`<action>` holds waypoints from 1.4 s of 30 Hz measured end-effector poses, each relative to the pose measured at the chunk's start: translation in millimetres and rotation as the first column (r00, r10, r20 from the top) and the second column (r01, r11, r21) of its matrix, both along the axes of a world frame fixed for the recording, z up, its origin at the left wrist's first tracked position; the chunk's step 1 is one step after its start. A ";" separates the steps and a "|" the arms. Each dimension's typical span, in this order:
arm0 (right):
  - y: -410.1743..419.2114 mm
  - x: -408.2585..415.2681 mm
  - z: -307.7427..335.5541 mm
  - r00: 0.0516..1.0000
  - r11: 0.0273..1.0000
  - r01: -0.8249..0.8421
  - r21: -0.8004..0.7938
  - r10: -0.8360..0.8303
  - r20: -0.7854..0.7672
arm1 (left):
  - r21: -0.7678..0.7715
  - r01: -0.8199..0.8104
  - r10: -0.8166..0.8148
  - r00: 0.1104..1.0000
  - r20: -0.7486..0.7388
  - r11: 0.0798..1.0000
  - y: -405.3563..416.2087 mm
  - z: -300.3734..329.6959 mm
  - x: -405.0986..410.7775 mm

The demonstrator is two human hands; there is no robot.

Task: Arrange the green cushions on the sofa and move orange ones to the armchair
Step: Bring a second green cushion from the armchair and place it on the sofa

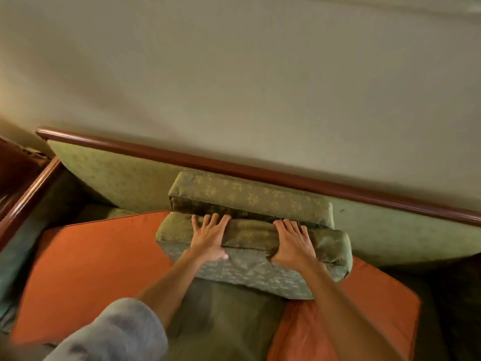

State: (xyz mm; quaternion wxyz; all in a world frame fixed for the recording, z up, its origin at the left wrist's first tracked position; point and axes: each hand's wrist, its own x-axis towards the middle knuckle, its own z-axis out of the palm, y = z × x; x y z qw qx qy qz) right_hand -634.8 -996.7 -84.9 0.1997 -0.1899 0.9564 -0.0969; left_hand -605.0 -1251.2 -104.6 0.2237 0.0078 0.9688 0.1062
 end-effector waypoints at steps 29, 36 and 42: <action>74.2 64.2 12.4 0.993 0.965 0.110 -0.238 -0.115 -0.006 | 0.300 -0.544 0.569 0.822 0.004 0.784 87.6 10.1 100.0; 143.5 135.7 26.7 0.955 0.936 0.218 -0.275 -0.147 0.256 | 0.463 -0.699 0.693 0.686 0.219 0.545 210.0 47.8 188.0; 210.1 190.0 15.8 0.919 0.891 0.301 -0.339 -0.176 0.354 | 0.550 -0.742 0.786 0.575 0.228 0.383 260.2 67.2 261.6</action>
